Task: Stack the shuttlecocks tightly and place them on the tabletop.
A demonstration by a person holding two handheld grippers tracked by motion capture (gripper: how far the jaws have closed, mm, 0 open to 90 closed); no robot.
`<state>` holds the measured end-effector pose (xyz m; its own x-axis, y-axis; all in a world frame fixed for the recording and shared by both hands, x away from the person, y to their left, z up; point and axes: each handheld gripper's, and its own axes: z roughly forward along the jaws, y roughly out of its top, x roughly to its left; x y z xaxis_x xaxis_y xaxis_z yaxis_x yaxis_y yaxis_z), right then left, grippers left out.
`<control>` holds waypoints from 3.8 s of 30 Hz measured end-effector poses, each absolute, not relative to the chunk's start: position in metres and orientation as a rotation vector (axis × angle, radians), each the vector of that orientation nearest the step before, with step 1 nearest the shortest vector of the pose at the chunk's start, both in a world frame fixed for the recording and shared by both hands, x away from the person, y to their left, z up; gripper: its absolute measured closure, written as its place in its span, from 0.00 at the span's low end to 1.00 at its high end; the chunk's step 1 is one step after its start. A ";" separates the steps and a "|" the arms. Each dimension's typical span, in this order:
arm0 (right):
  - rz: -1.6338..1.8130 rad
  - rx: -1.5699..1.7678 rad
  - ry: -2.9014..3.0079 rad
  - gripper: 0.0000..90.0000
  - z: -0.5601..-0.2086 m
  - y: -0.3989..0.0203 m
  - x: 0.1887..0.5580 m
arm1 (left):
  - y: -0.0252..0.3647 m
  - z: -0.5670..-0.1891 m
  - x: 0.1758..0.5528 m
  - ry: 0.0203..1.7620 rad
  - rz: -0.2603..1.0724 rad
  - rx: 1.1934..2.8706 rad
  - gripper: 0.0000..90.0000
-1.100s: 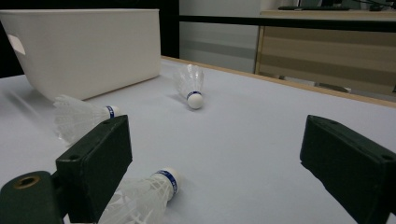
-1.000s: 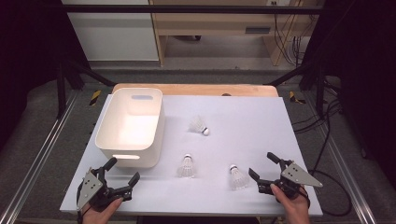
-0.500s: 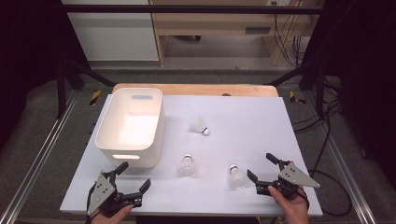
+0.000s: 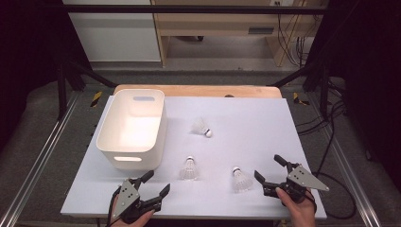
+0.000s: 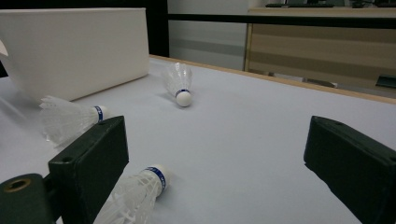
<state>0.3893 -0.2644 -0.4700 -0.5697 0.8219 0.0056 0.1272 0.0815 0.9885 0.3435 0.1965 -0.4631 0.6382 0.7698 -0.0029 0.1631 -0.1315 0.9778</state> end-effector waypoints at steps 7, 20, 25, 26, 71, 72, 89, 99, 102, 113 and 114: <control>1.537 0.911 1.789 0.08 -0.469 -0.265 0.387 | 0.183 -0.458 0.344 0.784 0.576 1.730 0.83; 1.543 0.903 1.772 0.08 -0.466 -0.271 0.383 | 0.137 -0.465 0.368 0.783 0.524 1.985 1.00; 1.537 0.895 1.779 0.08 -0.465 -0.269 0.382 | 0.118 -0.467 0.389 0.794 0.531 2.065 1.00; 1.538 0.891 1.779 0.08 -0.465 -0.269 0.382 | 0.115 -0.468 0.391 0.791 0.537 2.079 1.00; 1.518 0.922 1.776 0.08 -0.466 -0.274 0.381 | 0.043 -0.467 0.445 0.797 0.538 2.107 1.00; 1.518 0.922 1.776 0.08 -0.466 -0.274 0.381 | 0.043 -0.467 0.445 0.797 0.538 2.107 1.00; 1.500 0.934 1.808 0.08 -0.469 -0.274 0.383 | 0.012 -0.465 0.473 0.845 0.527 2.120 1.00; 1.507 0.935 1.807 0.09 -0.469 -0.274 0.384 | 0.007 -0.466 0.469 0.793 0.474 2.092 1.00; 1.511 0.938 1.807 0.08 -0.468 -0.274 0.383 | 0.009 -0.462 0.467 0.797 0.449 2.061 1.00; 1.506 0.934 1.808 0.08 -0.469 -0.274 0.383 | 0.038 -0.429 0.458 0.799 0.500 1.951 0.95; 1.500 0.932 1.811 0.09 -0.469 -0.274 0.383 | 0.038 -0.429 0.458 0.799 0.500 1.951 0.92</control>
<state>0.3833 -0.2736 -0.4686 -0.5715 0.8205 -0.0143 0.1391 0.1140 0.9837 0.4584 0.0377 -0.4293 0.7047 0.7093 0.0194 0.3273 -0.3492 0.8780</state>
